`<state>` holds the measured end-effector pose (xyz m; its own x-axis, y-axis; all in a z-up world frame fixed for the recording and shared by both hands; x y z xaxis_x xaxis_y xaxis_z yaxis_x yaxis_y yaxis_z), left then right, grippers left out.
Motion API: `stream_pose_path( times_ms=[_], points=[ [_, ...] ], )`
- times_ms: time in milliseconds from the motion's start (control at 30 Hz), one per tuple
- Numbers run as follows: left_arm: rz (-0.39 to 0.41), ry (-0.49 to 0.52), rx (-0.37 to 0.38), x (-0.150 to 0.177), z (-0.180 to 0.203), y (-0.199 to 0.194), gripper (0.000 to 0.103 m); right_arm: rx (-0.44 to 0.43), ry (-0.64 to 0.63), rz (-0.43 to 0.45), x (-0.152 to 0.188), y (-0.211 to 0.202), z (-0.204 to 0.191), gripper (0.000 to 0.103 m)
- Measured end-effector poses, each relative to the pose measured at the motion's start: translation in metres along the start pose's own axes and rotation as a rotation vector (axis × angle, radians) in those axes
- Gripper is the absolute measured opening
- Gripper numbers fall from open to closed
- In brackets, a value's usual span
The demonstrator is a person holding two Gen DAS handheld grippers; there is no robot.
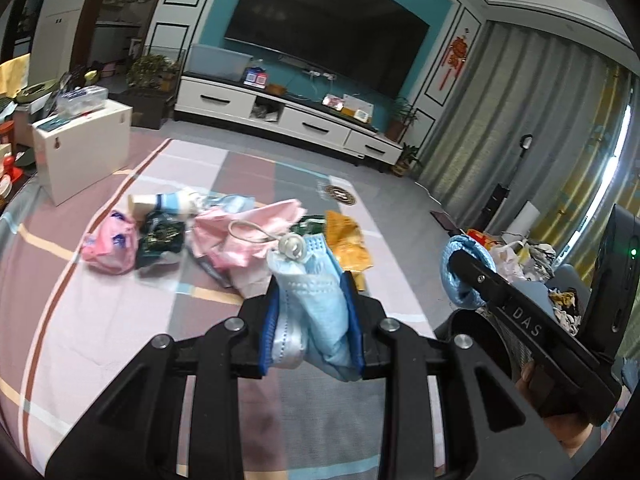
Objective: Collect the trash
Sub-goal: 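Carry the blue cloth and face mask over the black bin with both tools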
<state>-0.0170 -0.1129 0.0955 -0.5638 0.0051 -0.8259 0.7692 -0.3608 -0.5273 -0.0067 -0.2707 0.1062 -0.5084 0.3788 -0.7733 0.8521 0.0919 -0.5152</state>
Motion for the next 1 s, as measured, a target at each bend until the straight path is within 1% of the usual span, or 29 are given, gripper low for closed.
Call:
stream_pose_path(
  times_ms=[200,467,533,633,833,1000],
  points=[
    [0.004,0.026,0.051,-0.006,0.037,0.008,0.030,0.031,0.036,0.039,-0.011,-0.016,0.025,0.032],
    [-0.011,0.073,0.119,-0.008,0.085,0.025,0.030,0.074,0.118,0.097,-0.024,-0.039,0.070,0.033],
    [-0.016,0.080,0.139,-0.008,0.097,0.029,0.030,0.094,0.140,0.101,-0.025,-0.042,0.082,0.033],
    [-0.020,0.103,0.163,-0.006,0.116,0.034,0.030,0.089,0.182,0.100,-0.025,-0.045,0.097,0.033],
    [-0.047,0.130,0.217,0.001,0.148,0.048,0.030,0.132,0.254,0.114,-0.026,-0.052,0.129,0.033],
    [-0.071,0.160,0.254,0.010,0.175,0.058,0.030,0.202,0.285,0.116,-0.024,-0.053,0.155,0.034]
  ],
)
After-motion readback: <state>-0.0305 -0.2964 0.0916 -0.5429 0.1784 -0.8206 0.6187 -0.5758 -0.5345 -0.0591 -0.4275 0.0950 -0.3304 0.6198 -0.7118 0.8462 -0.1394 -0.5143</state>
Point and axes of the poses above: each gripper's, at about its wrist camera, not at the fingertips, and y roughly the way its jaws point, z to its right, x to its underside, the point moved 9 cm from there along y, roughly the way its jaws point, and after that the axes turned 12 degrees about y, right-handed, at the moved point
